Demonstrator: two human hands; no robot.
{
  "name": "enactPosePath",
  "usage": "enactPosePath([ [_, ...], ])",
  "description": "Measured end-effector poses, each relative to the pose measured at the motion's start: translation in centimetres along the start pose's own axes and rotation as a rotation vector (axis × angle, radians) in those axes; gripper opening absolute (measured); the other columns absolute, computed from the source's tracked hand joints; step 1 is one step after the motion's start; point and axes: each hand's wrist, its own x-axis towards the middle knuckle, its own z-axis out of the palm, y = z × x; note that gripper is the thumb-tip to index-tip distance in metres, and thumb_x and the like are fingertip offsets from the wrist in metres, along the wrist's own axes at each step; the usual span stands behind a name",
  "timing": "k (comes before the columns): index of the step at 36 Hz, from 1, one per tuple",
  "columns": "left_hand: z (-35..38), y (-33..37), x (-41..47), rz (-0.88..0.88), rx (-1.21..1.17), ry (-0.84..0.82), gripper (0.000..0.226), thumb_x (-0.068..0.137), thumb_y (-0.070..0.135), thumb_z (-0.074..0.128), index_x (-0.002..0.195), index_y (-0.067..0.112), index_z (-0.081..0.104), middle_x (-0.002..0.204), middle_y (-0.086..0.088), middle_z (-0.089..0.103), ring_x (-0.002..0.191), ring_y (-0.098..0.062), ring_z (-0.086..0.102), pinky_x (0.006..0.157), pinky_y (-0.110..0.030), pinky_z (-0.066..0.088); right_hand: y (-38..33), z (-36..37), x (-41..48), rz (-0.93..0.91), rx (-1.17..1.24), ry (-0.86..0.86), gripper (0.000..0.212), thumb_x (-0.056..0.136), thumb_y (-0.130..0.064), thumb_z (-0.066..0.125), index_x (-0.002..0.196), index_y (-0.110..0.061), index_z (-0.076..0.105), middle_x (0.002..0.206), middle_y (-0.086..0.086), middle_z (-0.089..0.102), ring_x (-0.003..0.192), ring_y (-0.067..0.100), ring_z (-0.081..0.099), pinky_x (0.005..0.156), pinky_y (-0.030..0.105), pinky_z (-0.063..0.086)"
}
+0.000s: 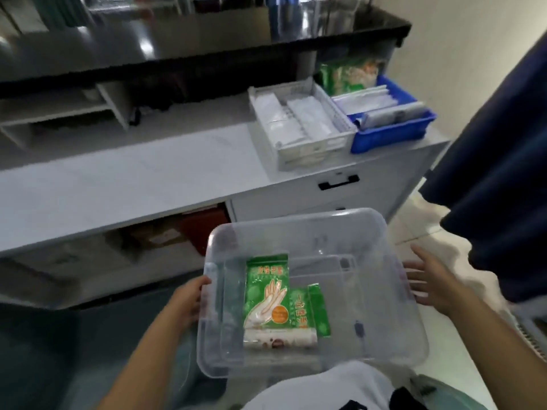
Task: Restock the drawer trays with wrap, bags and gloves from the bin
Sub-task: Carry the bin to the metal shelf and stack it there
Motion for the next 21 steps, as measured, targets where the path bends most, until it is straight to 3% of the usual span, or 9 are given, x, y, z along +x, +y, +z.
enactPosePath([
  [2, 4.8, 2.4, 0.4, 0.006, 0.079, -0.040, 0.060, 0.084, 0.035, 0.065, 0.134, 0.005, 0.055, 0.138, -0.024, 0.055, 0.110, -0.038, 0.061, 0.069, -0.039, 0.054, 0.7, -4.6, 0.6, 0.026, 0.079, 0.042, 0.061, 0.085, -0.067, 0.050, 0.103, -0.011, 0.066, 0.103, 0.013, 0.067, 0.094, 0.032, 0.061, 0.071, 0.038, 0.047],
  [4, 9.7, 4.6, 0.8, 0.015, 0.157, -0.077, 0.060, 0.084, 0.036, 0.065, 0.135, 0.006, 0.054, 0.135, -0.021, 0.058, 0.117, -0.037, 0.059, 0.085, -0.043, 0.052, 1.5, -8.9, 1.2, 0.041, 0.153, 0.092, 0.062, 0.080, -0.069, 0.054, 0.101, -0.011, 0.068, 0.099, 0.013, 0.067, 0.090, 0.031, 0.062, 0.067, 0.036, 0.047],
  [5, 12.2, 5.6, 0.9, 0.024, 0.188, -0.094, 0.054, 0.086, 0.035, 0.064, 0.131, 0.006, 0.056, 0.125, -0.020, 0.063, 0.109, -0.035, 0.062, 0.085, -0.042, 0.052, 1.9, -10.9, 1.6, 0.044, 0.188, 0.120, 0.063, 0.077, -0.070, 0.056, 0.099, -0.012, 0.069, 0.097, 0.013, 0.067, 0.088, 0.031, 0.062, 0.067, 0.036, 0.048],
  [7, 17.2, 7.5, 0.8, 0.046, 0.238, -0.125, 0.036, 0.090, 0.029, 0.061, 0.116, 0.004, 0.061, 0.096, -0.016, 0.065, 0.081, -0.027, 0.064, 0.065, -0.035, 0.053, 3.0, -14.4, 2.2, 0.043, 0.255, 0.172, 0.065, 0.073, -0.071, 0.059, 0.096, -0.012, 0.070, 0.094, 0.013, 0.068, 0.086, 0.031, 0.062, 0.068, 0.037, 0.050],
  [10, 24.2, 9.7, 0.9, 0.047, 0.331, -0.198, 0.023, 0.092, 0.026, 0.058, 0.086, 0.005, 0.060, 0.067, -0.010, 0.050, 0.046, -0.017, 0.051, 0.039, -0.023, 0.041, 4.6, -18.9, 2.7, 0.039, 0.342, 0.248, 0.063, 0.073, -0.071, 0.059, 0.095, -0.013, 0.070, 0.092, 0.011, 0.068, 0.084, 0.030, 0.061, 0.066, 0.036, 0.049],
  [15, 33.7, 12.7, 0.4, 0.104, 0.543, -0.238, 0.026, 0.089, 0.030, 0.063, 0.099, 0.006, 0.064, 0.084, -0.011, 0.063, 0.071, -0.026, 0.060, 0.062, -0.031, 0.050, 6.9, -24.7, 1.6, 0.058, 0.460, 0.329, 0.062, 0.075, -0.070, 0.060, 0.102, -0.015, 0.068, 0.098, 0.011, 0.066, 0.087, 0.030, 0.061, 0.070, 0.038, 0.051],
  [21, 44.3, 16.8, 0.8, 0.169, 0.726, -0.310, 0.028, 0.086, 0.031, 0.064, 0.102, 0.008, 0.063, 0.091, -0.007, 0.065, 0.075, -0.022, 0.063, 0.062, -0.031, 0.051, 8.3, -29.1, 0.7, 0.081, 0.618, 0.429, 0.046, 0.085, -0.060, 0.057, 0.098, -0.017, 0.065, 0.090, 0.007, 0.059, 0.079, 0.025, 0.053, 0.072, 0.037, 0.044],
])
